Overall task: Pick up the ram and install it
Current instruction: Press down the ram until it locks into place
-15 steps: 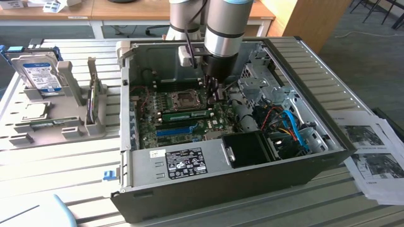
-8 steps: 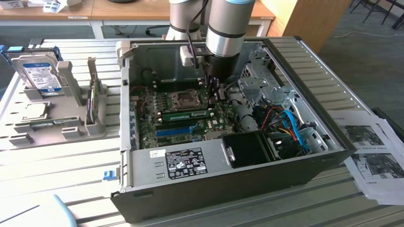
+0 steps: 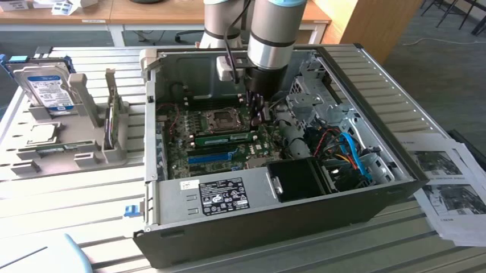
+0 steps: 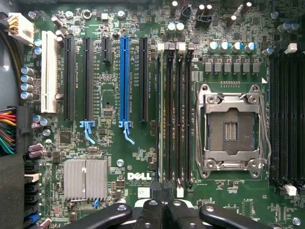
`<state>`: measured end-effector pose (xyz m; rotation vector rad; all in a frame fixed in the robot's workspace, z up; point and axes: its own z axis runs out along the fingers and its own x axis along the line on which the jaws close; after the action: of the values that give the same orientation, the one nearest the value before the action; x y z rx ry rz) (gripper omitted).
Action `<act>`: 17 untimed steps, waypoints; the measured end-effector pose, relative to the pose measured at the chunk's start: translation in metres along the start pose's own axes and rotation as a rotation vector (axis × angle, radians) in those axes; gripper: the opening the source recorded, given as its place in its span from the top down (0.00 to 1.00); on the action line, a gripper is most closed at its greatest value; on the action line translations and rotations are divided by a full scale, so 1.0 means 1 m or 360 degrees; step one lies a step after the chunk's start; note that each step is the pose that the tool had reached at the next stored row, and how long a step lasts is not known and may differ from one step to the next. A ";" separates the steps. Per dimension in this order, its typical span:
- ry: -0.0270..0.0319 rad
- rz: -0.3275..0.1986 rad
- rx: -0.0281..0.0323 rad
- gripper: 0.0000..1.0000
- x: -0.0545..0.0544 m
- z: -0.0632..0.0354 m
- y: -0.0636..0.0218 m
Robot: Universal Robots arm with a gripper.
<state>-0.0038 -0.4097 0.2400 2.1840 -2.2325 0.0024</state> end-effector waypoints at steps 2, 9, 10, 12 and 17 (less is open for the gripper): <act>0.00000 0.0000 0.00000 0.91 0.000 0.0008 0.0000; 0.00001 0.0000 0.00000 0.91 0.000 0.0036 0.0000; 0.00001 0.0000 0.00000 0.91 0.000 0.0039 0.0000; 0.00003 0.0000 -0.00001 0.91 0.000 0.0043 -0.0001; 0.00001 0.0000 0.00000 0.91 0.000 0.0044 -0.0001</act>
<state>-0.0038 -0.4097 0.2356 2.1840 -2.2324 0.0025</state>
